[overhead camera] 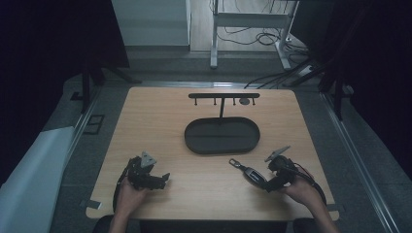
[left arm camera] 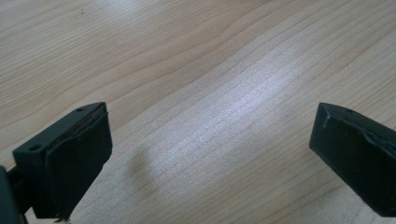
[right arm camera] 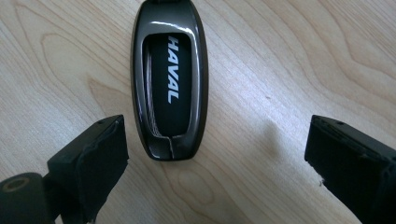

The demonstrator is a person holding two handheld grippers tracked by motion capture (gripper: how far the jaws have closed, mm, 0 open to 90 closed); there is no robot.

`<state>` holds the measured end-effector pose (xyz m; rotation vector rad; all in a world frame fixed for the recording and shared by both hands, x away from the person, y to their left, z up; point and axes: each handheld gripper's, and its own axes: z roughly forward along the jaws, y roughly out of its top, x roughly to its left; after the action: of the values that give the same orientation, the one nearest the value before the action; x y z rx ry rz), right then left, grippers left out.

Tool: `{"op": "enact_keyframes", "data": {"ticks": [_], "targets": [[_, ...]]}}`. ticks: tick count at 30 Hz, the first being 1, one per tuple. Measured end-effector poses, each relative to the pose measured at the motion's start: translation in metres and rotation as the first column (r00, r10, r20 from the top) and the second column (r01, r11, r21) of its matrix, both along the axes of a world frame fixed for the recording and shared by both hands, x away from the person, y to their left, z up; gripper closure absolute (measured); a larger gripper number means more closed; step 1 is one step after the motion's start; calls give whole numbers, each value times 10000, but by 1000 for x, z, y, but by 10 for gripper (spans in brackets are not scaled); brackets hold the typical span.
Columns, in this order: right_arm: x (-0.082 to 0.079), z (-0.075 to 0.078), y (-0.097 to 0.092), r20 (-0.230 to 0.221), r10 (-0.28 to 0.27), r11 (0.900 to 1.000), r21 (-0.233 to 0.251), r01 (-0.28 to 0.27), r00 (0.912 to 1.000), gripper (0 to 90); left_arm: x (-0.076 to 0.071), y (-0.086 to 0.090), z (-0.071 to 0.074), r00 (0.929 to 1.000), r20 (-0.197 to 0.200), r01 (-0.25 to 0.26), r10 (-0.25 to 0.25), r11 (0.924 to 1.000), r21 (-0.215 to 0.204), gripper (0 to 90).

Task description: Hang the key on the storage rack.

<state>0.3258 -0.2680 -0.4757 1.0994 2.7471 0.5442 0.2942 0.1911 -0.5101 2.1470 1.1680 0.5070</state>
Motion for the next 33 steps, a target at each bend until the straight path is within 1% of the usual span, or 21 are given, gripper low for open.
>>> {"op": "enact_keyframes", "data": {"ticks": [4,9,11,13,16,23,25,30,33], "targets": [[5,1,9,-258,239,9986,-476,-251,9994,67,0,0,0,10000,-8,11,-11,10000,6,0],[10,1,19,-498,479,9949,-869,-521,9976,88,0,0,0,10000,-45,53,-53,10000,35,0],[12,1,22,-628,543,9941,-901,-598,9966,119,0,0,0,10000,-29,61,-61,10000,32,0],[14,1,24,-771,554,9936,-945,-626,9955,130,0,-1,0,10000,-30,67,-67,10000,33,0],[16,1,29,-928,709,9900,-1155,-814,9932,135,0,-1,0,10000,-51,72,-72,10000,63,0],[20,0,37,-1140,777,9851,-1441,-939,9904,142,0,-2,-1,9999,-91,134,-133,9999,100,0],[22,1,38,-1185,703,9861,-1418,-870,9905,174,1,-2,-1,9998,-96,151,-150,9998,99,0],[25,0,42,-1429,718,9847,-1476,-930,9871,235,1,-3,-1,9998,-111,178,-176,9998,116,0],[27,0,45,-1482,739,9844,-1477,-960,9862,271,1,-3,-1,9997,-124,193,-191,9997,117,0]]}}
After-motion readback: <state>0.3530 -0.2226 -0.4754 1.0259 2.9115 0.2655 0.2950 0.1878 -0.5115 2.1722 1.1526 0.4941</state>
